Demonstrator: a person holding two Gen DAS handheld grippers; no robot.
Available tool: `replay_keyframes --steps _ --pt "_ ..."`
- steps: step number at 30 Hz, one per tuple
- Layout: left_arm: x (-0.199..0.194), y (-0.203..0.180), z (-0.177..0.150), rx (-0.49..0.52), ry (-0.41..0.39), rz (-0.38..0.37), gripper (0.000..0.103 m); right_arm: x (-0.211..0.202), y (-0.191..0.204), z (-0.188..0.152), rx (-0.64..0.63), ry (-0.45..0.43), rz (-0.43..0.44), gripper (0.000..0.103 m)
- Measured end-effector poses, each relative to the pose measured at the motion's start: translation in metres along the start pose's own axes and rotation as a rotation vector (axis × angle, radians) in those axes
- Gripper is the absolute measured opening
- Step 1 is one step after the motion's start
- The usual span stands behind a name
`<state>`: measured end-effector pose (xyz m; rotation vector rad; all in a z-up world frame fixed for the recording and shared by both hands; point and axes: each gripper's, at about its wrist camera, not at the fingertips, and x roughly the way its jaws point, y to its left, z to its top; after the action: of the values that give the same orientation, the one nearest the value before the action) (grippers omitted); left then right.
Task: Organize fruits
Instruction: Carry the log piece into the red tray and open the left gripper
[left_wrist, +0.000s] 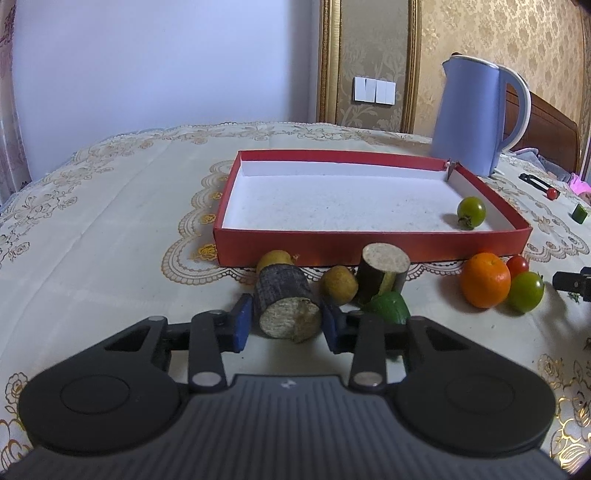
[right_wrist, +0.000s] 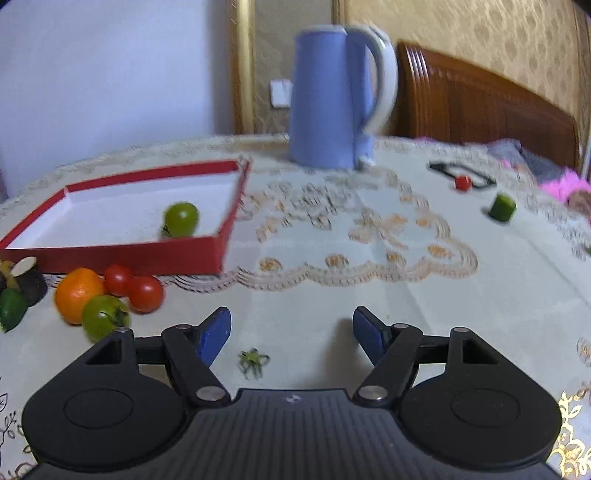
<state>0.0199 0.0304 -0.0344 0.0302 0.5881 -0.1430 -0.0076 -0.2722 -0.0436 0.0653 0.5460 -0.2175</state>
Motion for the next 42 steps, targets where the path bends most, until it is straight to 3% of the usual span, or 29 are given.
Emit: replay_keyframes --steps 6,20,26,30,37,42 --pt "0.0 0.002 0.002 -0.011 0.003 -0.006 0.035 0.005 0.004 0.0 -0.024 0.024 -0.038 0.097" --pt "-0.013 -0.006 0.007 0.037 -0.052 -0.006 0.034 0.006 0.004 0.001 -0.023 0.031 -0.058 0.103" --pt "-0.012 -0.008 0.024 0.049 -0.077 -0.009 0.034 0.007 0.0 0.001 -0.001 0.036 -0.042 0.103" --pt "0.003 -0.007 0.043 0.024 -0.08 -0.005 0.034 0.007 0.0 0.0 0.004 0.035 -0.04 0.103" --pt "0.055 -0.009 0.077 -0.017 -0.058 0.073 0.034 0.007 0.0 0.0 0.004 0.034 -0.04 0.103" --pt "0.08 -0.01 0.082 -0.013 -0.033 0.103 0.034 0.007 0.0 0.0 0.004 0.034 -0.04 0.103"
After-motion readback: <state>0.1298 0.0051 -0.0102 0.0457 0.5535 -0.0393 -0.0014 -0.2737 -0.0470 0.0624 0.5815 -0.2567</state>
